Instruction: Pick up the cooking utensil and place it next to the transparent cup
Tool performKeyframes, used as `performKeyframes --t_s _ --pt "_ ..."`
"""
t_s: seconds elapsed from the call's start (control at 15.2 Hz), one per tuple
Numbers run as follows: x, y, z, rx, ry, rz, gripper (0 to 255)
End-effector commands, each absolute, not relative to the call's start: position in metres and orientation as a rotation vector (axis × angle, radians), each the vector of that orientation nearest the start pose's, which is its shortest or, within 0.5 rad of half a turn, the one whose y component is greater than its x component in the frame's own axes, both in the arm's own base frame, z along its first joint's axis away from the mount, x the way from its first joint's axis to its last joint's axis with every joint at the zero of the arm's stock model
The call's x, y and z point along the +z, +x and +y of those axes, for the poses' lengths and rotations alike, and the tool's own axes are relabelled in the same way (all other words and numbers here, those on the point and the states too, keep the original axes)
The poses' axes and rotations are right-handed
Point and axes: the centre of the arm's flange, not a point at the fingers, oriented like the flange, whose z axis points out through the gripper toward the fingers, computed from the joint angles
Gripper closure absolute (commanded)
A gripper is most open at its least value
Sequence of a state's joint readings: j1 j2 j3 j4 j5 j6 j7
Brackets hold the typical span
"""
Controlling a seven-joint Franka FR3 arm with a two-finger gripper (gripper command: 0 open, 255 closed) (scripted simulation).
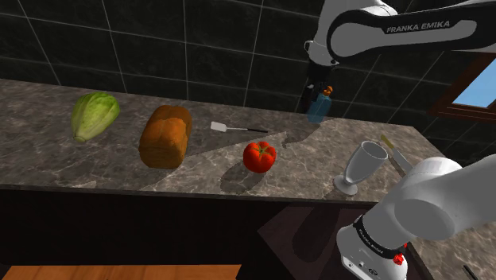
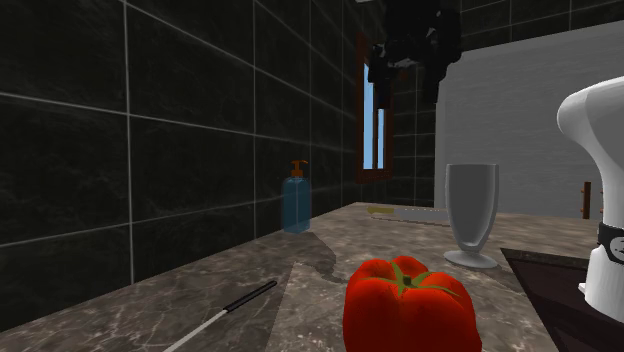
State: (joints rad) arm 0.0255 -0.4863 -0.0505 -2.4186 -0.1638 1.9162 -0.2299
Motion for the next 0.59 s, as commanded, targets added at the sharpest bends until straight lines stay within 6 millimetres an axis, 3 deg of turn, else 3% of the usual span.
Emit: performKeyframes --t_s 0.0,0.53 --pt "0.468 0.419 -0.027 0.054 -3.222 -0.512 0" --pt "0.403 0.502 -0.039 0.067 -3.137 -0.79 0"
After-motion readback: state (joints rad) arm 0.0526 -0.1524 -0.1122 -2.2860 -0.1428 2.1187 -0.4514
